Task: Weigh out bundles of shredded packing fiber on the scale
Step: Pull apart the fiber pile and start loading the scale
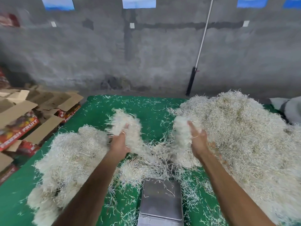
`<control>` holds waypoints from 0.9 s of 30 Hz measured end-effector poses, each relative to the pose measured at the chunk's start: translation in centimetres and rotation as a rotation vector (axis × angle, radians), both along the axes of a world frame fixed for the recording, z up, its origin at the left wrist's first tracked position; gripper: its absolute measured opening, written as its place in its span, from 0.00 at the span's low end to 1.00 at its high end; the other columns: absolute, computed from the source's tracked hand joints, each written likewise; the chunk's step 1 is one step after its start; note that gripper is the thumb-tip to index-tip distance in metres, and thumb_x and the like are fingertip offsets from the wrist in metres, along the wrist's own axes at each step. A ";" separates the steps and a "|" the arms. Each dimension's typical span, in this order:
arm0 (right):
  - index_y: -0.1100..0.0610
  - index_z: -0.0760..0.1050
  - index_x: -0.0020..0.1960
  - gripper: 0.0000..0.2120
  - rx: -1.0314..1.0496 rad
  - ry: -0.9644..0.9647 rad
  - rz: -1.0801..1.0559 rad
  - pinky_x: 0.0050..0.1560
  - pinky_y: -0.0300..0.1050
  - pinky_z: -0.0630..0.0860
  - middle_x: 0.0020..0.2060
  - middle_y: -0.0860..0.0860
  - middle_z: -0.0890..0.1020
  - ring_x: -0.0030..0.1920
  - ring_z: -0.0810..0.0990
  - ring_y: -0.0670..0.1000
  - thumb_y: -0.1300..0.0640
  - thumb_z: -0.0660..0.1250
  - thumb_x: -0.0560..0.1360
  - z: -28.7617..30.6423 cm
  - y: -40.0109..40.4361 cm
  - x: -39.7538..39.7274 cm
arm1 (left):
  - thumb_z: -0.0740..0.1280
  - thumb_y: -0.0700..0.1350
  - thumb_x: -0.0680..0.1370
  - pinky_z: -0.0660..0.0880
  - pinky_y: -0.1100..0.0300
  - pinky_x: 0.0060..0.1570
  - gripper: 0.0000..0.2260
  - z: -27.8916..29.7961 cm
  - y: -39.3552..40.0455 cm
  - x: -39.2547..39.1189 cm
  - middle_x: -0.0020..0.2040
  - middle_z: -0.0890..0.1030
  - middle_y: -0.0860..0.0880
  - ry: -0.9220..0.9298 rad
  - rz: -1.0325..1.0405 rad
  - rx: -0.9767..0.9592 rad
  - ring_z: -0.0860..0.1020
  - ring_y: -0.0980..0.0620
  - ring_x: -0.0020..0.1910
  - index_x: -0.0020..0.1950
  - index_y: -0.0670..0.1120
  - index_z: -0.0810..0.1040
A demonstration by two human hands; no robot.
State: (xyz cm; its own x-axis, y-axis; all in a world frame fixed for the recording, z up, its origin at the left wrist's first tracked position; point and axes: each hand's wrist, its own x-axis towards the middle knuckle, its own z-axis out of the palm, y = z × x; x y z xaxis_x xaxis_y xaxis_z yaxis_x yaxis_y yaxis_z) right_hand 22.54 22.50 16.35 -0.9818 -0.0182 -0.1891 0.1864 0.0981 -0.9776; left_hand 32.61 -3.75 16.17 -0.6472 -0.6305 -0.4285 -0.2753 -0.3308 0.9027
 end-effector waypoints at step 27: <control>0.46 0.48 0.84 0.62 -0.001 -0.001 0.211 0.71 0.57 0.69 0.79 0.58 0.66 0.74 0.71 0.59 0.26 0.76 0.63 -2.4 -2.0 3.9 | 0.71 0.64 0.73 0.65 0.45 0.70 0.33 -7.3 10.1 4.0 0.71 0.71 0.48 -0.150 -0.881 -0.826 0.68 0.47 0.70 0.73 0.52 0.67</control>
State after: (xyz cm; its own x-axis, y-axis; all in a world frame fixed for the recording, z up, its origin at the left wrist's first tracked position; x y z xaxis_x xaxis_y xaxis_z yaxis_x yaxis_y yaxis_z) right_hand 26.49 20.48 13.92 -0.9560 -0.2237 -0.1897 0.1627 0.1338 -0.9776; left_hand 36.62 6.30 8.90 -0.9699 -0.1181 -0.2132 -0.2353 0.6811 0.6933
